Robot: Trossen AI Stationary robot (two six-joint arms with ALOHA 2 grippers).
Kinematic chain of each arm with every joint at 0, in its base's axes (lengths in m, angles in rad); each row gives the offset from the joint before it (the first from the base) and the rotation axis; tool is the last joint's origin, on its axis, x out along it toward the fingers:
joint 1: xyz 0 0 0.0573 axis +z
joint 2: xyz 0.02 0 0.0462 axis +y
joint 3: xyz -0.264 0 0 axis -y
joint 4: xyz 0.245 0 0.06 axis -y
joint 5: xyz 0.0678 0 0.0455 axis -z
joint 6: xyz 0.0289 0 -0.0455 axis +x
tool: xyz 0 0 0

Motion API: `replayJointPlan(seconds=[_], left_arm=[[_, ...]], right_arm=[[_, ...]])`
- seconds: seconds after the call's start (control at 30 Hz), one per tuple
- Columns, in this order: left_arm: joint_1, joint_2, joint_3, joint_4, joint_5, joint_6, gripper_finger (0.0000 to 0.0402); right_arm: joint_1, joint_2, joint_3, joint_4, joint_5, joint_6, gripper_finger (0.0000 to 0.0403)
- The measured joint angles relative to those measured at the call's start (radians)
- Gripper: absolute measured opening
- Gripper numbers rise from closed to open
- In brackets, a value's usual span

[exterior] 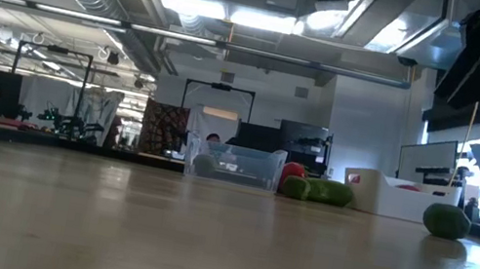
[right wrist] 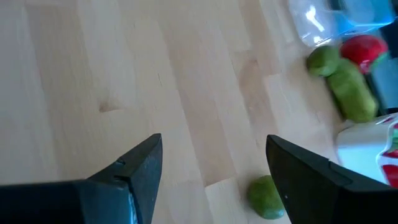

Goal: Sort produce into baskets
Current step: Put the red tomato into the white bin

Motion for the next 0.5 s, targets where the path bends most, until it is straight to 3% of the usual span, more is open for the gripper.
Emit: replayJointPlan(seconds=[0.07, 0.27, 0.5], left_arm=[[0.005, 0.000, 0.000, 0.000, -0.001, 0.023, 0.0261], [0.044, -0.014, 0.010, -0.006, -0.018, 0.086, 0.0256], [0.107, -0.145, 0.038, -0.010, -0.178, 0.132, 0.0256]], right_arm=[[0.000, 0.000, 0.000, 0.003, -0.010, -0.001, 0.0257], [0.000, 0.000, 0.000, 0.026, -0.002, -0.001, 0.0257], [0.000, 0.000, 0.000, 0.055, 0.026, -0.030, 0.0259]])
